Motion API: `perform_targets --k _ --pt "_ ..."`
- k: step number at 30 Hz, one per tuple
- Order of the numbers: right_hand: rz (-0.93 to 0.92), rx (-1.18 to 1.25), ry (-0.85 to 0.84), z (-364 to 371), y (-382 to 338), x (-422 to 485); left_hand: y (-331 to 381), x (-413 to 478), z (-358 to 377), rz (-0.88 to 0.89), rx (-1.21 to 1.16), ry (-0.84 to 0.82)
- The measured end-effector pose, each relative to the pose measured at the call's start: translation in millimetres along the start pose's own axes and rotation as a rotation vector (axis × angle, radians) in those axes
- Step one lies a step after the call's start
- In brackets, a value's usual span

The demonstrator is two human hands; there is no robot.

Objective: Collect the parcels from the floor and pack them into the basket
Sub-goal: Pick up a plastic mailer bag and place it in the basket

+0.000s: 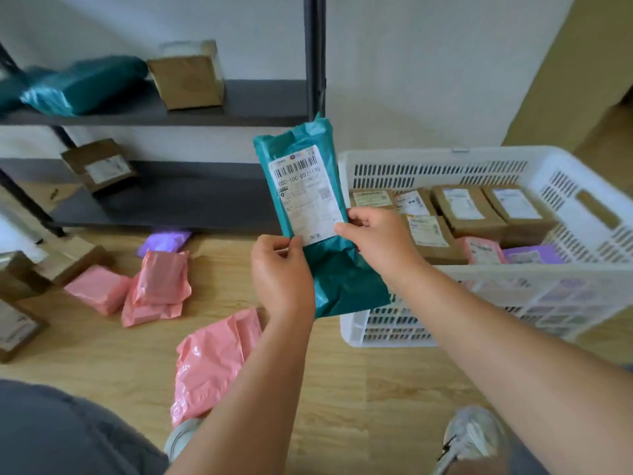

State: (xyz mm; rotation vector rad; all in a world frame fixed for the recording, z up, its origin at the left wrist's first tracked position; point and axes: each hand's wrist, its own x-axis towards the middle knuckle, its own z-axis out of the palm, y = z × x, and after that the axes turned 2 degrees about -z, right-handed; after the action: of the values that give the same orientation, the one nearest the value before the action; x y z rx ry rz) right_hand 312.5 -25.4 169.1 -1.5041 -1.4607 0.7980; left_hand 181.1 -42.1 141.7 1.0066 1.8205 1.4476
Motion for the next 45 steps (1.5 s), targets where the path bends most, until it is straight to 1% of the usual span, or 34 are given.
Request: perform_targets --k 4,6,12,17,20,27,30,33,36,40,42,45 --pt "-0.041 -0.072 0.082 -55 -11 19 44 -3 31 0.08 -0.01 -0.128" --pt "-0.047 -0.121 0.108 -82 -9 31 62 -6 50 0.092 -0.005 -0.192" --pt "0.004 -0.143 0.183 -170 -10 77 110 -14 126 0.106 -0.007 -0.409" --pt "0.066 -0.181 0.268 -234 19 93 120 -30 194 0.099 0.044 -0.593" --pt "0.137 -0.217 0.284 -261 47 95 116 -41 231 0.063 0.056 -0.684" --pt "0.37 -0.441 0.202 -314 112 99 82 -77 324 -0.062 0.134 -0.827" --pt "0.42 -0.486 0.178 -335 143 94 70 -94 358 0.018 0.232 -0.889" --pt "0.462 -0.477 0.19 -352 177 90 62 -107 387 0.137 0.322 -0.946" --pt "0.486 -0.485 0.185 -366 202 90 56 -112 414 0.21 0.41 -0.993" --pt "0.576 -0.661 0.079 -376 228 93 38 -123 441 0.241 0.595 -1.148" --pt "0.654 -0.747 0.016 -375 240 95 27 -131 445 0.253 0.657 -1.216" --pt "0.795 -0.759 -0.063 -379 257 96 14 -140 457 0.272 0.751 -1.305"
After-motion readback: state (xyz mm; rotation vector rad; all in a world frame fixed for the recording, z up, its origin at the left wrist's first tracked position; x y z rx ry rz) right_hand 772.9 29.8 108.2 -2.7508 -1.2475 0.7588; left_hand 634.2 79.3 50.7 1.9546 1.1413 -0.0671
